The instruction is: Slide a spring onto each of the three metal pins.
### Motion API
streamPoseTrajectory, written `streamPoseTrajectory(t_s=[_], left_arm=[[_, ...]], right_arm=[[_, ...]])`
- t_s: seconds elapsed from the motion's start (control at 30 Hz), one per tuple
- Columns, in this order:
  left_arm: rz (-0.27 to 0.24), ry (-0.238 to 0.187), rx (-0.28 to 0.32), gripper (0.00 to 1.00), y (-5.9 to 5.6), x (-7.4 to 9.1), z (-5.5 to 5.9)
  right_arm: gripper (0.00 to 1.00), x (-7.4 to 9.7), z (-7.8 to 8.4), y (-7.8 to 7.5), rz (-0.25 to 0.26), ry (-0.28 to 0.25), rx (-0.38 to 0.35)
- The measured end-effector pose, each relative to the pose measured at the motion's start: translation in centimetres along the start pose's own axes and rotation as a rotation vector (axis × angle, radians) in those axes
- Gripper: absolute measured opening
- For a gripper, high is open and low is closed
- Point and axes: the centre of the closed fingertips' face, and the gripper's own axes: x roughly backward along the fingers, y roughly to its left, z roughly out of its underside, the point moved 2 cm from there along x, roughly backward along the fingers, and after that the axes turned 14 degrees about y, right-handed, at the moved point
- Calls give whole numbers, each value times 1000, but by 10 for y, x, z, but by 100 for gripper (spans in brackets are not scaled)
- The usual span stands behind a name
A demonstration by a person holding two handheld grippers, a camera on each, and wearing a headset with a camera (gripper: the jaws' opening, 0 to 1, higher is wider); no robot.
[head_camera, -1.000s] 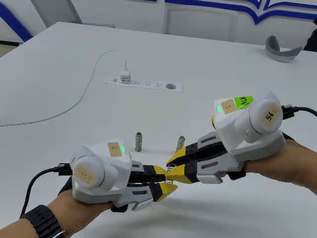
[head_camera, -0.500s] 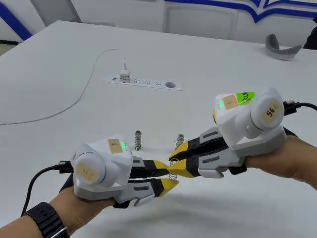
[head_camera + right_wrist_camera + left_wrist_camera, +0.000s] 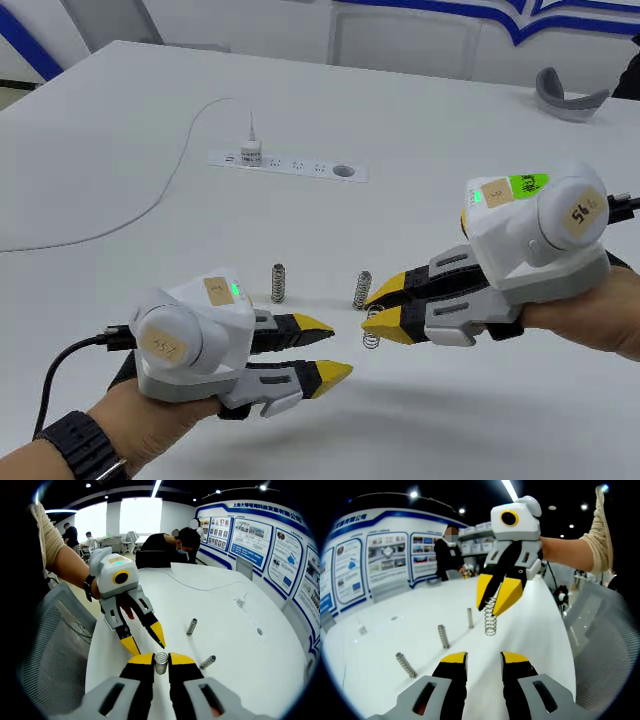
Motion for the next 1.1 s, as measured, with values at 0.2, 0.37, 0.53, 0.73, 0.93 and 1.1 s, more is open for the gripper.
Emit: streamPoseTrajectory(t_s=[0.2, 0.37, 0.53, 0.73, 0.93, 1.1], left_arm=[[-15, 3, 29, 32, 4, 1, 5], [-16, 7, 40, 34, 4, 2, 8], [-18, 10, 49, 35, 4, 2, 10], [-23, 11, 60, 36, 5, 2, 12], [-25, 13, 66, 36, 6, 2, 14], [-26, 15, 69, 37, 7, 2, 16]], right_arm=[[12, 8, 7, -10, 28, 2, -26], [12, 15, 11, -19, 53, 1, -43], [12, 22, 17, -30, 84, -6, -68], [12, 35, 25, -49, 135, -14, -106], [12, 44, 34, -74, 202, -14, -151], [12, 47, 40, -92, 256, -11, -185]])
